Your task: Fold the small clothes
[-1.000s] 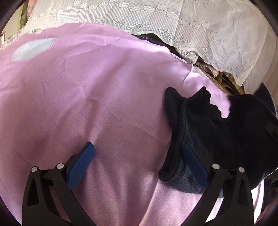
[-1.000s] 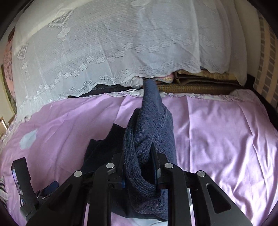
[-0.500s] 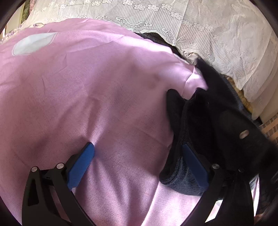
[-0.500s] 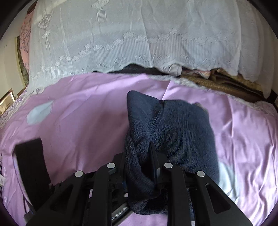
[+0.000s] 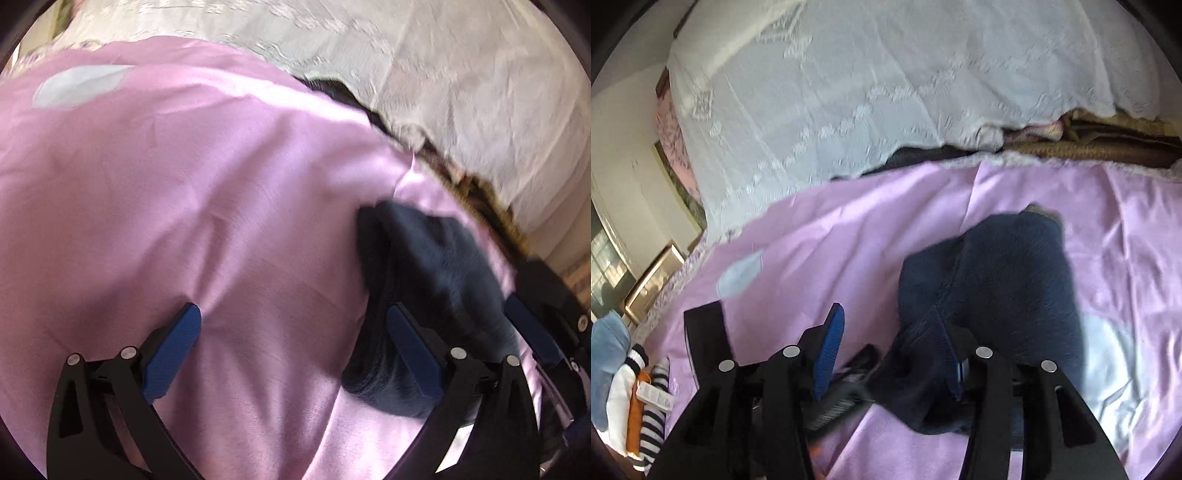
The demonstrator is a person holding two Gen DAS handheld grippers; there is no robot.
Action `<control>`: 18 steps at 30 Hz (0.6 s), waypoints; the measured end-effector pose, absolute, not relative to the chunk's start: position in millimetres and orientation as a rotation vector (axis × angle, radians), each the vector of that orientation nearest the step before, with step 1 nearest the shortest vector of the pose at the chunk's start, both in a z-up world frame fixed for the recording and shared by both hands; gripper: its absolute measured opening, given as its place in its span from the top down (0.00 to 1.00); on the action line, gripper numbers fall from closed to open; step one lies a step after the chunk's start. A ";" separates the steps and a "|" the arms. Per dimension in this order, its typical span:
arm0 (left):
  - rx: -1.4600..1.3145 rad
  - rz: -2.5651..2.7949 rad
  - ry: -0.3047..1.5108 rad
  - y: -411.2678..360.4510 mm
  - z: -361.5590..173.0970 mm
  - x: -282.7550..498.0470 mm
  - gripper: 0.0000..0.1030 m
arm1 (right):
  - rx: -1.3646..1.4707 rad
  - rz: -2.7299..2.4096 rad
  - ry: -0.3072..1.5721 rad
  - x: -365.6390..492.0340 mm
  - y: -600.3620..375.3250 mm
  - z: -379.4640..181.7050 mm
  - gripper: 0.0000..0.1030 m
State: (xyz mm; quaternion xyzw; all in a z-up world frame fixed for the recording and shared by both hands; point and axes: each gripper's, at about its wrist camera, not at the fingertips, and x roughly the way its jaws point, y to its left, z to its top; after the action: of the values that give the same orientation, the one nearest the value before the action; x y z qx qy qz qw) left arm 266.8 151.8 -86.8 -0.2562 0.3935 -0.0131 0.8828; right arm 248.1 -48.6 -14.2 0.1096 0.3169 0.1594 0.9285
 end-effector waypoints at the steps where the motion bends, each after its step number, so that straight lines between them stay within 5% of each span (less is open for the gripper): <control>1: -0.558 -0.017 0.800 160.1 -82.9 264.6 0.04 | 0.213 0.299 0.619 244.0 -56.3 -9.3 0.53; 9: -0.568 -0.079 0.781 155.6 -71.2 262.0 0.04 | 0.024 0.145 0.604 227.4 -102.5 -33.4 0.55; 14: -0.348 -0.109 0.757 110.5 -58.3 255.3 0.04 | 0.030 0.154 0.656 225.3 -103.6 -71.4 0.39; 18: -0.187 -0.039 0.803 88.0 -77.3 261.3 0.04 | 0.004 0.154 0.661 223.9 -97.5 -75.8 0.36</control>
State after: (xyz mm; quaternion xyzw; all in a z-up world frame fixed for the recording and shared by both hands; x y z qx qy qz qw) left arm 261.3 88.0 -77.3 -0.0910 0.3902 -0.0191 0.9160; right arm 223.9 -97.5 -75.8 0.0022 0.3241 0.0756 0.9430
